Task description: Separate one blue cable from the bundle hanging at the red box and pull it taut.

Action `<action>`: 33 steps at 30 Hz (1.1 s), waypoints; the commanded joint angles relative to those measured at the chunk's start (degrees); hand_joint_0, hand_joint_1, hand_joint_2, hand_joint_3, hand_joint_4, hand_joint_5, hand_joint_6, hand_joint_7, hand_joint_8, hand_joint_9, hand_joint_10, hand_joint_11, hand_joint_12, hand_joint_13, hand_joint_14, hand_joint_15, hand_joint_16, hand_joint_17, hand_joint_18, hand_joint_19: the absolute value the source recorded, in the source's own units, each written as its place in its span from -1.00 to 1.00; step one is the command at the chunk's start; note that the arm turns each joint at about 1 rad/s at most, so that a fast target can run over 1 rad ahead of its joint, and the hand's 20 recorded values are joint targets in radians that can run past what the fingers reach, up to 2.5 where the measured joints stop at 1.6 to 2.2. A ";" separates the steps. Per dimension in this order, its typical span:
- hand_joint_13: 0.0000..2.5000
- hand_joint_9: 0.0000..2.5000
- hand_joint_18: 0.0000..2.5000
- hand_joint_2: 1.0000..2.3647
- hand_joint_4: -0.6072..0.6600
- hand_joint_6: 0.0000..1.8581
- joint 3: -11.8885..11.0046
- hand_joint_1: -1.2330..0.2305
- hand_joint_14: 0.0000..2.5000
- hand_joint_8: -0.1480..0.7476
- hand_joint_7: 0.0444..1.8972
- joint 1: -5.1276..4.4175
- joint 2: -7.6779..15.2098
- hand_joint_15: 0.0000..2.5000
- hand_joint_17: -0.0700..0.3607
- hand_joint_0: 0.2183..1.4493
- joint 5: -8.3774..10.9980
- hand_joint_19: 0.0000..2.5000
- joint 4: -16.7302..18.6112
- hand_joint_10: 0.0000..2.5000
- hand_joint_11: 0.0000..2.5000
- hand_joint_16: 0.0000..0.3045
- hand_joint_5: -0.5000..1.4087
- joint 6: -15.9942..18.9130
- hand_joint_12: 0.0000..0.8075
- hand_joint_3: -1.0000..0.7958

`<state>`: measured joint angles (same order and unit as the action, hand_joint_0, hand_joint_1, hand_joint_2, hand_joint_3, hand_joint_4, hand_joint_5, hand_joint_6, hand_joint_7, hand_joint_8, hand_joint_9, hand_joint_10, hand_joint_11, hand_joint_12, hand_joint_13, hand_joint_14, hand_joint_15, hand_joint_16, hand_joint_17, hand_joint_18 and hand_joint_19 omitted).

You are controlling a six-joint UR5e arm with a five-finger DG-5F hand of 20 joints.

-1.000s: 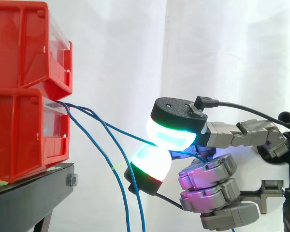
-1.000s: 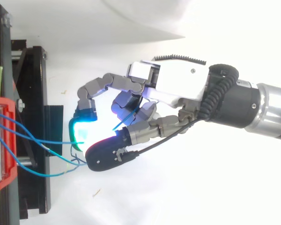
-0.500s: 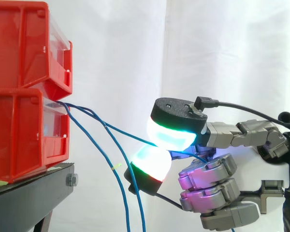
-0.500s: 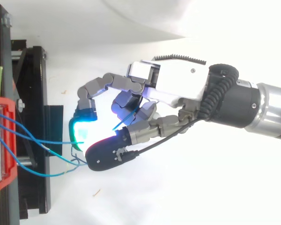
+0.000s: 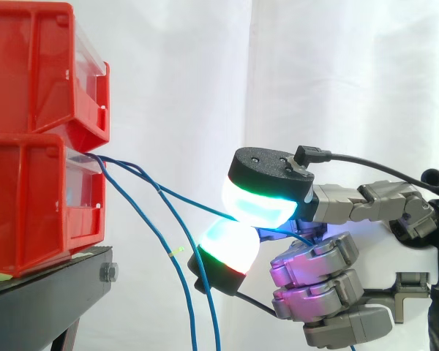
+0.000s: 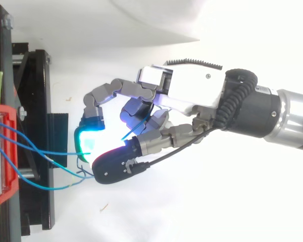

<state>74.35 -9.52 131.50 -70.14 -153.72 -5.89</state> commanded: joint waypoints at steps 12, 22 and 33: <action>-0.33 -0.17 0.22 -0.96 0.10 -0.05 0.00 -0.30 1.00 0.18 0.26 0.03 0.07 0.34 -0.24 -0.27 0.00 0.47 0.00 0.57 0.34 -0.73 -0.66 0.00 0.07 -0.04; -0.33 -0.17 0.22 -0.96 0.10 -0.05 0.00 -0.30 1.00 0.18 0.26 0.03 -0.01 0.32 -0.24 -0.26 0.00 0.47 0.00 0.58 0.32 -0.73 -0.66 0.00 0.06 -0.04; -0.33 -0.17 0.21 -0.96 0.10 -0.05 0.00 -0.30 1.00 0.18 0.26 0.03 -0.01 0.35 -0.24 -0.26 0.00 0.47 0.00 0.59 0.34 -0.73 -0.66 0.00 0.07 -0.04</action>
<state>74.35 -9.51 131.50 -70.14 -153.72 -5.89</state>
